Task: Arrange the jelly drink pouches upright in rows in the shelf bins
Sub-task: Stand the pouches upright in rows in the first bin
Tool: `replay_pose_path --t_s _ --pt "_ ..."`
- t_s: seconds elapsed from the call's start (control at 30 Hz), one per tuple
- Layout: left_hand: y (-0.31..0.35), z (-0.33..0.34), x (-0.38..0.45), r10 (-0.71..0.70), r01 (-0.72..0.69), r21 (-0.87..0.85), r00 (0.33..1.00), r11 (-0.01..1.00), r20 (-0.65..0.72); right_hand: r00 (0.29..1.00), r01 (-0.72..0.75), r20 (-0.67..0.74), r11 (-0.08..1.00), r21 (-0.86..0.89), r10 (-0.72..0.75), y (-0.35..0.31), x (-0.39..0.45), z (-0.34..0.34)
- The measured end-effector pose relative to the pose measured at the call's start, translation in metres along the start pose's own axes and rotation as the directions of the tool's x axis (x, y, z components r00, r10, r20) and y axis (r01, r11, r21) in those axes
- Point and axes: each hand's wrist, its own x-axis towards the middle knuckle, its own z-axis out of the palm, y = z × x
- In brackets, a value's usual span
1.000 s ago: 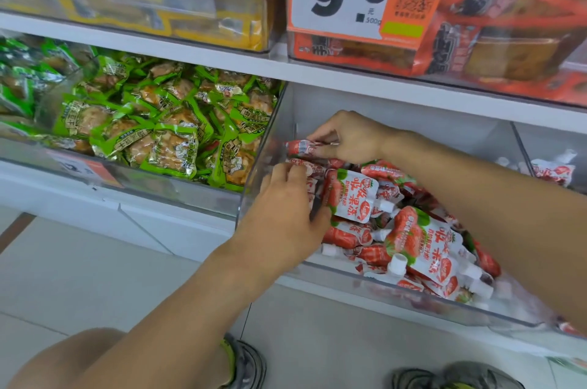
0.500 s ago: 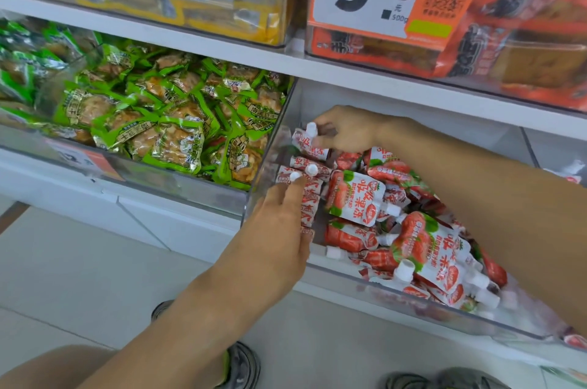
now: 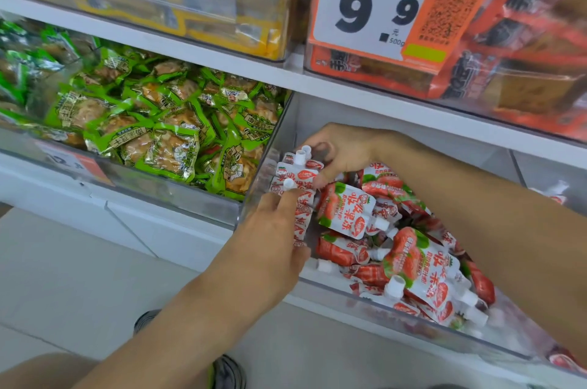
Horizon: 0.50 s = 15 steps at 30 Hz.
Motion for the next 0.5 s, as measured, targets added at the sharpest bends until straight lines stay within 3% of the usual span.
replay_pose_path --t_s 0.13,0.4,0.43,0.5 --pt "0.003 0.001 -0.001 -0.01 0.009 0.041 1.0 0.999 0.019 1.0 -0.001 -0.026 1.0 0.013 0.001 0.002 -0.006 0.01" --pt "0.01 -0.005 0.007 -0.045 0.041 0.075 0.997 0.996 0.056 0.994 -0.049 0.086 0.972 -0.229 0.07 -0.012 -0.018 0.007" --pt "0.009 -0.006 0.008 -0.038 0.033 0.076 0.997 0.997 0.068 0.994 -0.078 0.05 0.961 -0.266 0.094 -0.015 -0.028 0.003" --pt "0.007 -0.007 0.006 -0.033 0.027 0.075 0.995 0.997 0.09 0.986 -0.108 -0.155 0.946 -0.305 0.062 -0.022 -0.055 -0.003"
